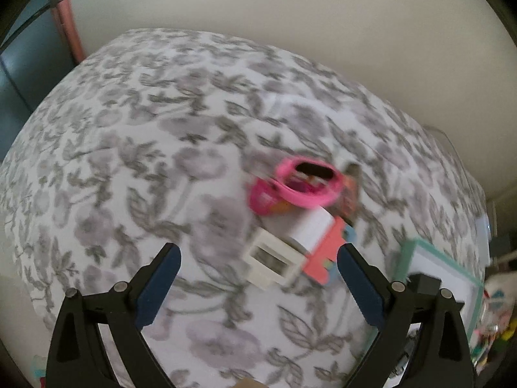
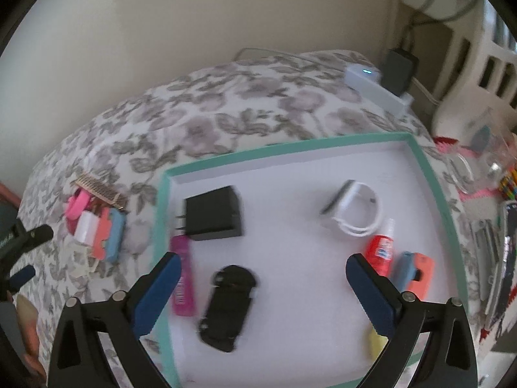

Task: Organize rigid objects
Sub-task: 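Move both tools back over the remaining pile of items, then grasp the white plastic frame with the left tool while the right tool grasps the pink-blue folding toy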

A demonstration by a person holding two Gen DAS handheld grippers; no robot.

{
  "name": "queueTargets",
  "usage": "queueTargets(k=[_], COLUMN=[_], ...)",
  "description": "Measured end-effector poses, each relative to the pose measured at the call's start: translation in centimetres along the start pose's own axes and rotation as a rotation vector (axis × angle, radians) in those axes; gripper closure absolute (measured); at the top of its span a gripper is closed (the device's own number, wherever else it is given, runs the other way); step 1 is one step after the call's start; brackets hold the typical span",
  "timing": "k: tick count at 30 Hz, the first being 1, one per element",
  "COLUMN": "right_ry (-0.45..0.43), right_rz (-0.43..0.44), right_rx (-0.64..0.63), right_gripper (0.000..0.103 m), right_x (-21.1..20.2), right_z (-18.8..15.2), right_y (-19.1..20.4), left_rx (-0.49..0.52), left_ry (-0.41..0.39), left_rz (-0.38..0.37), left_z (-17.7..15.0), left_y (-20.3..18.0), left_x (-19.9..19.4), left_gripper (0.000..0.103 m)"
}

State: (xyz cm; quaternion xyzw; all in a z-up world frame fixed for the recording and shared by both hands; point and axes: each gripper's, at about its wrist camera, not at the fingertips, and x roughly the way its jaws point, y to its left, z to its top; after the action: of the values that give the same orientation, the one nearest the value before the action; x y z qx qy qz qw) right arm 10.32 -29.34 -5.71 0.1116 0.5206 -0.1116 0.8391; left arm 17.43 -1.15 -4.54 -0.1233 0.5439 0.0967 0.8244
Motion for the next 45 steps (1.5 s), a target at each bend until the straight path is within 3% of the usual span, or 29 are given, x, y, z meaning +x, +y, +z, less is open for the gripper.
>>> queueTargets(k=[5,8,15,24,28,35,40,45], right_ry=[-0.006,-0.004,0.017,0.054,0.073,0.098,0.125,0.112], right_rz=[0.07,0.103,0.132,0.14,0.142,0.126,0.123,0.107], right_rx=[-0.062,-0.085,-0.144,-0.207,-0.174,-0.127,-0.096,-0.066], right_gripper=[0.0,0.0,0.0,0.0,0.0,0.0,0.0,0.001], right_x=[0.0,0.1,0.9,2.7,3.7,4.9,5.7,5.2], right_z=[0.0,0.1,0.5,1.2,1.6,2.1,1.7,2.1], right_y=[3.4,5.2,8.8,12.9,13.3,12.9,12.2,10.9], left_rx=[-0.044,-0.074,-0.119,-0.016,0.026,0.009,0.0,0.06], left_ry=[-0.036,-0.025,0.013,0.097,0.118,0.14,0.155,0.154], left_rz=[0.07,0.076,0.081,0.024,0.02,0.037,0.006,-0.029], left_z=[1.4,2.0,2.5,1.8,1.4,1.3,1.1,0.5], left_y=[3.0,4.7,6.9,4.7,3.7,4.3,4.0,2.4], left_x=[-0.2,0.1,1.4,3.5,4.2,5.0,5.2,5.1], left_gripper=[0.005,0.0,0.0,0.0,0.0,0.0,0.0,0.0])
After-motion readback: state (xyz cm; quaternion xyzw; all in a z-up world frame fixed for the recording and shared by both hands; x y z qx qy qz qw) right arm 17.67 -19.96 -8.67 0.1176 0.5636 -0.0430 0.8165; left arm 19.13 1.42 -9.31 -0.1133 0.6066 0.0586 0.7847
